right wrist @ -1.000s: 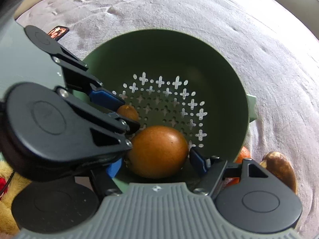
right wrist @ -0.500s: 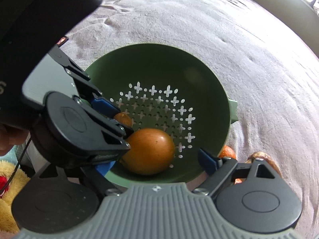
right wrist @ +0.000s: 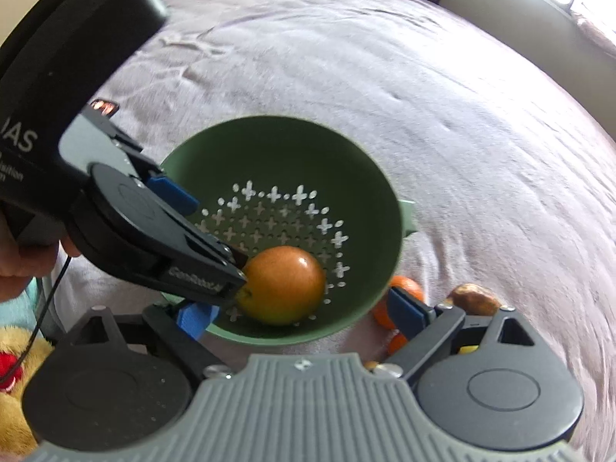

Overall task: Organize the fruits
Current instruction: 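Open the left gripper releasing the kiwi while the right gripper releases the grapefruit into the colander, then grasp a tangerine with the left gripper while the right gripper grasps another tangerine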

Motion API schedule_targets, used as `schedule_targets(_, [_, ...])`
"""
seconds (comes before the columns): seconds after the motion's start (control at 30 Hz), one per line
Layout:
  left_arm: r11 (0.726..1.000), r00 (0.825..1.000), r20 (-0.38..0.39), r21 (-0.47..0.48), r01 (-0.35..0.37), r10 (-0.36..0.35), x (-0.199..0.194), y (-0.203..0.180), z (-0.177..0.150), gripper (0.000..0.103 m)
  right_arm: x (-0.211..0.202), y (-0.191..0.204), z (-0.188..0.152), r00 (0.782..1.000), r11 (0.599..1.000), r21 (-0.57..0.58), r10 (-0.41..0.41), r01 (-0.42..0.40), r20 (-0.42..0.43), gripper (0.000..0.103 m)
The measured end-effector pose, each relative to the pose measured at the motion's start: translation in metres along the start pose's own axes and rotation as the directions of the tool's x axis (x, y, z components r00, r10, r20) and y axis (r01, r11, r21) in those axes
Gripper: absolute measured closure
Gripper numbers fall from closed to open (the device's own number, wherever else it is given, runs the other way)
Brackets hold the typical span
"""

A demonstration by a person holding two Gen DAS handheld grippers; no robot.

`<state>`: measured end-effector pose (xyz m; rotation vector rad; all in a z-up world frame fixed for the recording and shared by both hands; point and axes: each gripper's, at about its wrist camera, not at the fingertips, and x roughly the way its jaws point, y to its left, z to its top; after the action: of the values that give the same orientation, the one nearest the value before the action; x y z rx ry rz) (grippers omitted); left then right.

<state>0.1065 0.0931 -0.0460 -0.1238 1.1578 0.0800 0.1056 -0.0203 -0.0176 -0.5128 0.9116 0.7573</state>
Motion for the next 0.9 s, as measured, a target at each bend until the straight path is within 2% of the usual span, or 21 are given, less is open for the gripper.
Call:
schedule_targets(0.2, [1.0,0.997,0.081,0.015,-0.004,0.003,-0.018,-0.007,-0.003,0.031,-0.022,-0.006,-0.01,0.996,0.996,0.059,-0.074,0.072,0.041,0.012])
schedule_targets(0.33, [0.999,0.991,0.134,0.042,0.0,-0.006,-0.03,-0.016,-0.005,0.031,-0.033,-0.022,-0.024,0.991,0.976,0.185,-0.126,0.115,0.049,0.012])
schedule_targets(0.47, [0.997,0.981,0.188,0.064,0.032,-0.044,-0.04,-0.026,-0.008,0.031,-0.044,-0.042,-0.043,0.984,0.93,0.339,-0.17,0.143,0.049,0.013])
schedule_targets(0.6, [0.992,0.968,0.232,0.105,0.074,-0.097,-0.049,-0.04,-0.014,0.031,-0.057,-0.054,-0.063,0.976,0.88,0.442,-0.214,0.173,0.045,0.013])
schedule_targets(0.73, [0.98,0.956,0.256,0.174,0.1,-0.143,-0.055,-0.061,-0.021,0.031,-0.067,-0.061,-0.083,0.975,0.84,0.519,-0.218,0.16,0.051,0.013])
schedule_targets(0.9, [0.963,0.942,0.27,0.23,0.138,-0.2,-0.057,-0.084,-0.034,0.031,-0.078,-0.065,-0.11,0.953,0.776,0.585,-0.301,0.236,0.015,0.013])
